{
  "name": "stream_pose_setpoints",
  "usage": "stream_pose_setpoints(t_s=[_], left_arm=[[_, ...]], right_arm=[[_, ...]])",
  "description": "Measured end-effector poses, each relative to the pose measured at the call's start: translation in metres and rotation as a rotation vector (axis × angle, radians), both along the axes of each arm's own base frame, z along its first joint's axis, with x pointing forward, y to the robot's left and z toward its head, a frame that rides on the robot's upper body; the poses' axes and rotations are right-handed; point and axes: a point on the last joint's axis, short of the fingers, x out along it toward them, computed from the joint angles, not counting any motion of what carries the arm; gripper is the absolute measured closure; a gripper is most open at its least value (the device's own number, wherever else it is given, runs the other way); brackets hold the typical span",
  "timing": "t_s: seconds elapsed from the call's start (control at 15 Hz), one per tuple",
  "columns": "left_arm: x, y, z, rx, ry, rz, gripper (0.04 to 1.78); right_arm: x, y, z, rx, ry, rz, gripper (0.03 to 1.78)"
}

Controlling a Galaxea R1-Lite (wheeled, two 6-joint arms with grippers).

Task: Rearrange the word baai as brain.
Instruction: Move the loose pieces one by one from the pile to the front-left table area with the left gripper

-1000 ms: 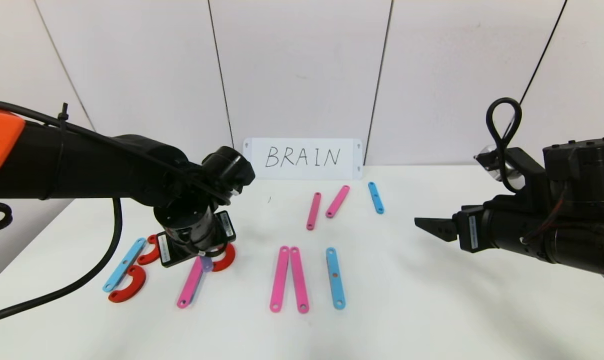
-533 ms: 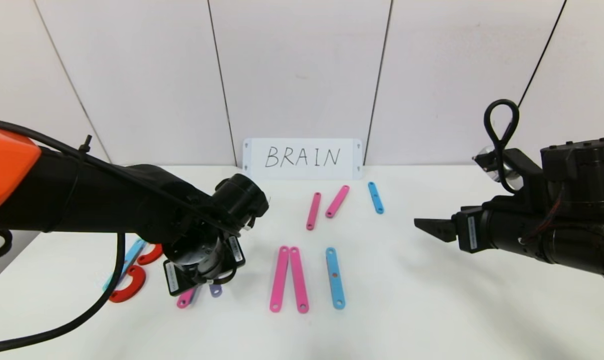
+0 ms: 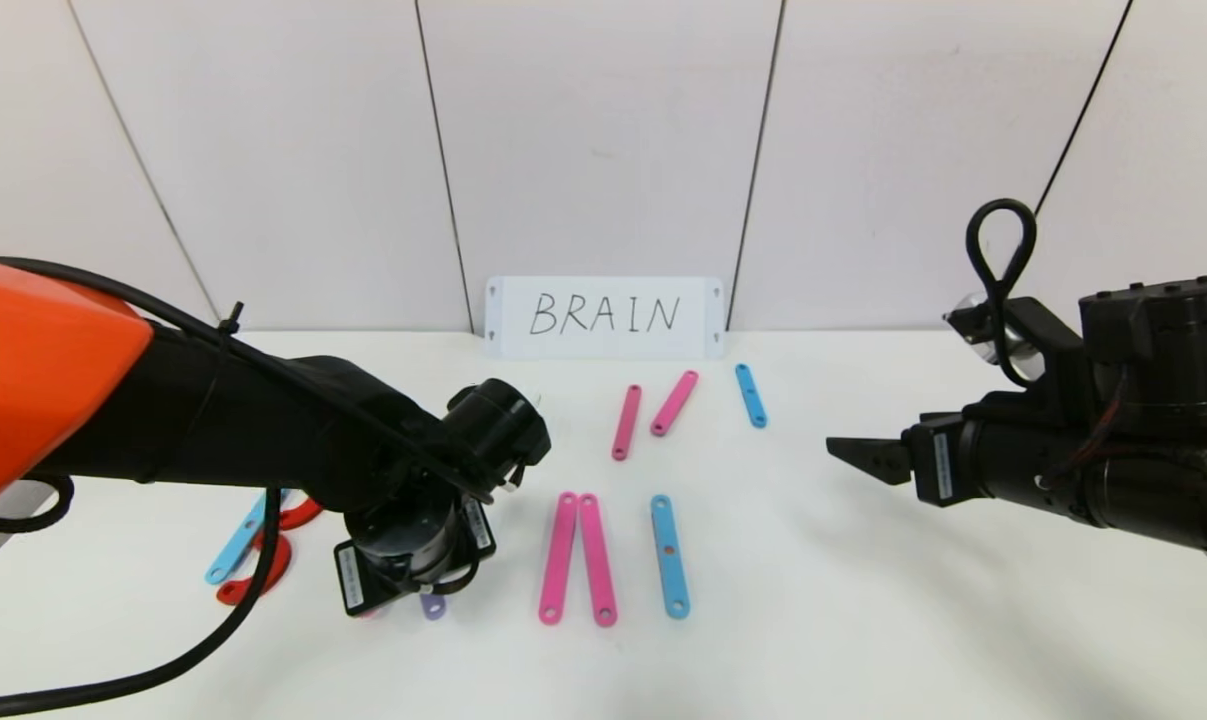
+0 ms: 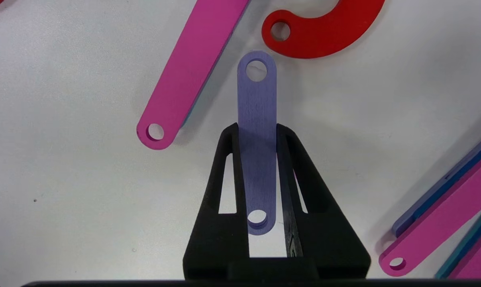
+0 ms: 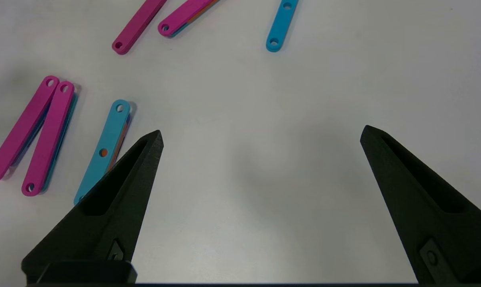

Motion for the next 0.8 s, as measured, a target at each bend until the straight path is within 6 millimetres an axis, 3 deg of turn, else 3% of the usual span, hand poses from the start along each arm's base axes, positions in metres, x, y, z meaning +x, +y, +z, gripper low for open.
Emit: stream_pose_setpoints(t_s=[0.8], left_arm=[[0.0035, -0.0013, -0.0068, 0.023, 0.006, 0.006, 1.54]], right_arm=[[-0.0001, 0.0007, -0.0003, -0.001, 0.002, 0.003, 0.08]])
